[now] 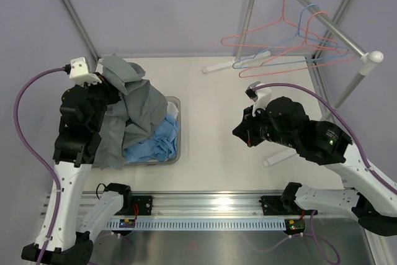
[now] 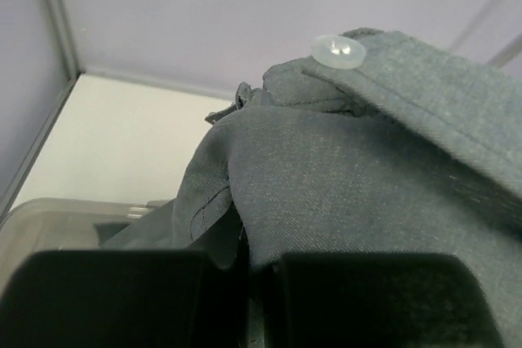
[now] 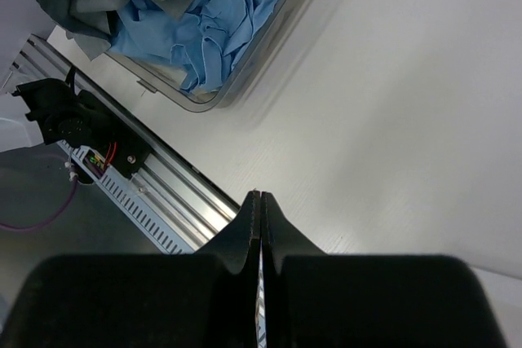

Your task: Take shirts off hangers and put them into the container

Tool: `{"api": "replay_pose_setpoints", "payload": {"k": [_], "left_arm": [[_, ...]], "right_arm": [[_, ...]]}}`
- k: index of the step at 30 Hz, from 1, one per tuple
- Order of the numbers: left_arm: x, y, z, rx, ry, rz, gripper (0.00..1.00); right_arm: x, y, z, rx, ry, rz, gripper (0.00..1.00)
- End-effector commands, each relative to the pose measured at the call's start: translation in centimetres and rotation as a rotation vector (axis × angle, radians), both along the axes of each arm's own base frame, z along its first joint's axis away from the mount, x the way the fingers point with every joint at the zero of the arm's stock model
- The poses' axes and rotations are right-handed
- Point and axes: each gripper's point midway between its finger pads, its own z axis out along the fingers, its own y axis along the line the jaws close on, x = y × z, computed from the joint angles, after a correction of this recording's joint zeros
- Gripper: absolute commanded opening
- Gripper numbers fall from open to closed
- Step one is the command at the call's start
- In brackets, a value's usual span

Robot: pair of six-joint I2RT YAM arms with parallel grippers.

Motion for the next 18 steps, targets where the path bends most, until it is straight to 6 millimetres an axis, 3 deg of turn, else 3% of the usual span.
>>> {"api": "replay_pose_setpoints", "payload": {"k": [1, 2, 3, 6, 7, 9, 10, 13, 18], "left_arm": [[-0.2, 2.5, -4.0, -0.031, 0.117, 0.159, 0.0], [-0.3, 2.9, -4.8, -0.04, 0.137, 0.184, 0.0], [-0.5, 3.1, -7.1, -0.042, 0.197, 0.201, 0.0], [-1.2, 2.9, -10.0, -0.138, 0.261, 0.228, 0.0], [-1.3, 2.5, -12.5, -0.192, 0.311, 0.235, 0.0], [-1.7, 1.8, -15.0, -0.259, 0.364, 0.234, 0.0], [-2.0, 1.6, -17.3, -0.316, 0.412, 0.254, 0.0], [-2.2, 1.0, -20.2, -0.415, 0.462, 0.273, 0.0], [-4.0, 2.5, -26.0, -0.589, 0.557, 0.396, 0.0]], "right_arm": [[-0.3, 0.8, 0.9, 0.049, -0.016, 0.032, 0.0], [-0.3, 0.6, 0.8, 0.048, -0.017, 0.03, 0.0], [-0.2, 0.6, 0.9, 0.05, -0.02, 0.026, 0.0], [-0.3, 0.2, 1.1, 0.05, -0.029, 0.019, 0.0], [-0.4, 0.1, 1.3, 0.054, -0.032, 0.019, 0.0], [-0.5, -0.1, 1.7, 0.068, -0.042, 0.019, 0.0], [-0.6, -0.2, 2.0, 0.077, -0.045, 0.02, 0.0], [-1.0, -0.2, 2.7, 0.1, -0.047, 0.031, 0.0], [-1.7, -1.7, 4.5, 0.129, -0.078, 0.021, 0.0]]}}
